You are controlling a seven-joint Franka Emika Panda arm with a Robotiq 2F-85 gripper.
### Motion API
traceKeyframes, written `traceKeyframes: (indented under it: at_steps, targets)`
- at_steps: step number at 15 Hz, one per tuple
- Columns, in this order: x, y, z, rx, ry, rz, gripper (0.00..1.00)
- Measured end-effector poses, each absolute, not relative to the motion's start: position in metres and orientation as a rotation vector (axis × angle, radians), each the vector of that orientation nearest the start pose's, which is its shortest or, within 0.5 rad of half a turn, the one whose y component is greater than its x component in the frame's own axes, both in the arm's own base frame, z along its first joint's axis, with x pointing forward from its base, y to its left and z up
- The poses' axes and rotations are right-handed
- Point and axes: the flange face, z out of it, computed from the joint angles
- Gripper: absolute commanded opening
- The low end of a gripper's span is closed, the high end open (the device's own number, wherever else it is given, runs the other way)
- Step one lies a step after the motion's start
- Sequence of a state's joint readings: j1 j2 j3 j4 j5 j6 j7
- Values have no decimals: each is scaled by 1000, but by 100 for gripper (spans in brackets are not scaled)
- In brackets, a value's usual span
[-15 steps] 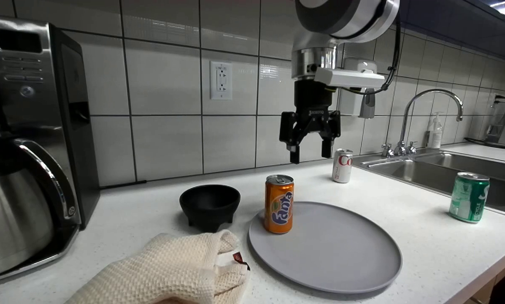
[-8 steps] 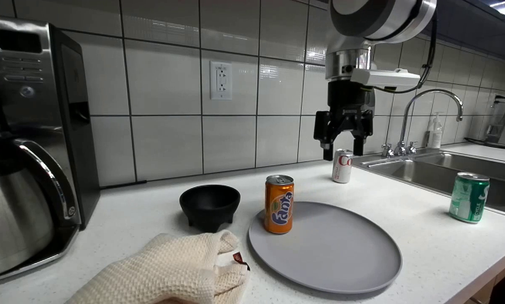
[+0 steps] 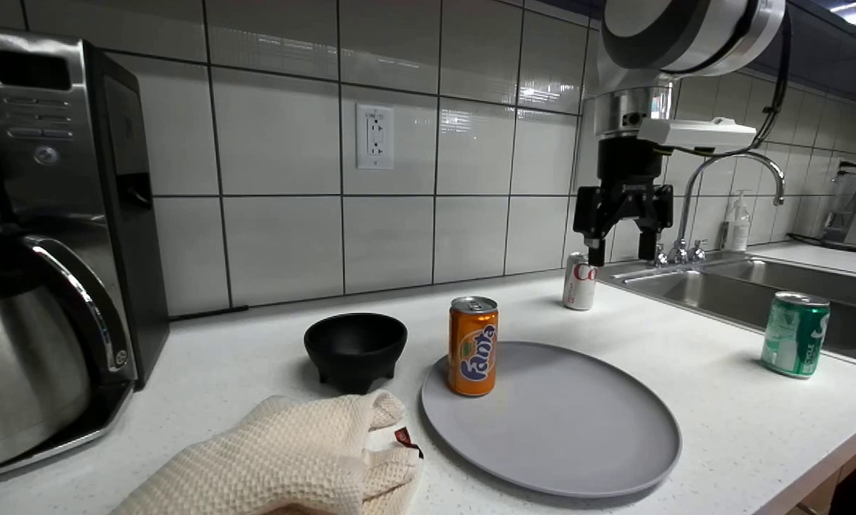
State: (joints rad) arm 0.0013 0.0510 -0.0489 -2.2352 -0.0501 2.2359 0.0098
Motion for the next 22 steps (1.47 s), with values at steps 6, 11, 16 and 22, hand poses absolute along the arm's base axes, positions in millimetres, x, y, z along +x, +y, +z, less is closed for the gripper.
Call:
traceKeyframes:
  at_steps: [6,11,16,22]
  targets:
    - [529,-58,344,-3180,122,64,100]
    - [547,-81,339,-3184,180,58,100]
    - [572,-97,325,-3192,214,62,100]
    - [597,-117,314,-3198,255,53,100]
